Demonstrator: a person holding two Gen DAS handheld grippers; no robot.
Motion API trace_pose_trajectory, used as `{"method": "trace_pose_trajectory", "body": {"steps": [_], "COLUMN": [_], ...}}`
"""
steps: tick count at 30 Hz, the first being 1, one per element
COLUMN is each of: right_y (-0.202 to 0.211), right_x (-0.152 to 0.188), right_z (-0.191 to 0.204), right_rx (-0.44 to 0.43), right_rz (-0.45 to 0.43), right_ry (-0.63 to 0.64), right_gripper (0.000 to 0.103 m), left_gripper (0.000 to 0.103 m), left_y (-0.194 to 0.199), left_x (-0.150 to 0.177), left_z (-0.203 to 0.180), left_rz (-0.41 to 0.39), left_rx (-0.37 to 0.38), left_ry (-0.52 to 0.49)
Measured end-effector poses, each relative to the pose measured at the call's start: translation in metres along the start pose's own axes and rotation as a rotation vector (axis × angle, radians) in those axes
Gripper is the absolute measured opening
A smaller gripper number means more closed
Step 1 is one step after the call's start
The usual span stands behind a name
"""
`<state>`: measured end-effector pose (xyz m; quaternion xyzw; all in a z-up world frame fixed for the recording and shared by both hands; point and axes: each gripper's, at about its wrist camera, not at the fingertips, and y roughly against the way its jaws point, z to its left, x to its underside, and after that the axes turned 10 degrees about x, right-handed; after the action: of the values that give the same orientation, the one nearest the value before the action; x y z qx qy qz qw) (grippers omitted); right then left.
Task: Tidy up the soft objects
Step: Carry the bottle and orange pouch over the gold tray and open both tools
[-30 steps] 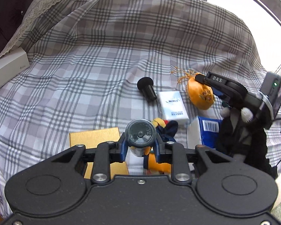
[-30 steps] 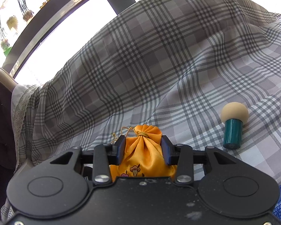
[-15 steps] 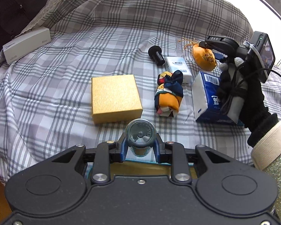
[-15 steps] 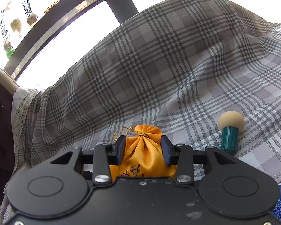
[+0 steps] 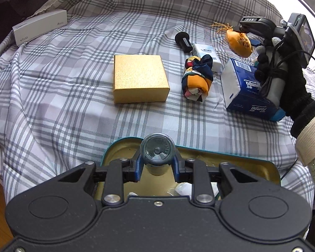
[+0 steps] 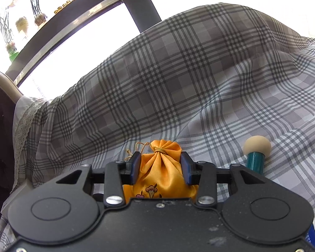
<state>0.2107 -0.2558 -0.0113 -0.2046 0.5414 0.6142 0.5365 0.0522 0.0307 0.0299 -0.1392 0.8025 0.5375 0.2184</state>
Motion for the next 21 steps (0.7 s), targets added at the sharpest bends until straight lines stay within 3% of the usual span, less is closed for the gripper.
{"method": "trace_pose_trajectory", "body": {"steps": [3, 10, 15, 21], "right_y": [0.013, 0.119, 0.192, 0.262], "right_x": [-0.009, -0.024, 0.001, 0.051], "right_z": [0.001, 0.004, -0.012, -0.047], "right_rx": [-0.014, -0.109, -0.139, -0.165], "right_rz": [-0.012, -0.109, -0.081, 0.002], "right_ry": [-0.002, 0.124, 0.187, 0.157], "right_gripper": [0.039, 0.039, 0.039, 0.039], "left_gripper": [0.027, 0.027, 0.027, 0.027], "left_y": [0.001, 0.001, 0.000, 0.000], "left_x": [0.001, 0.000, 0.002, 0.008], "left_z": [0.003, 0.004, 0.001, -0.003], "left_rz": [-0.001, 0.005, 0.019, 0.041], "left_rx": [0.003, 0.018, 0.019, 0.018], "left_ry": [0.005, -0.006, -0.027, -0.051]}}
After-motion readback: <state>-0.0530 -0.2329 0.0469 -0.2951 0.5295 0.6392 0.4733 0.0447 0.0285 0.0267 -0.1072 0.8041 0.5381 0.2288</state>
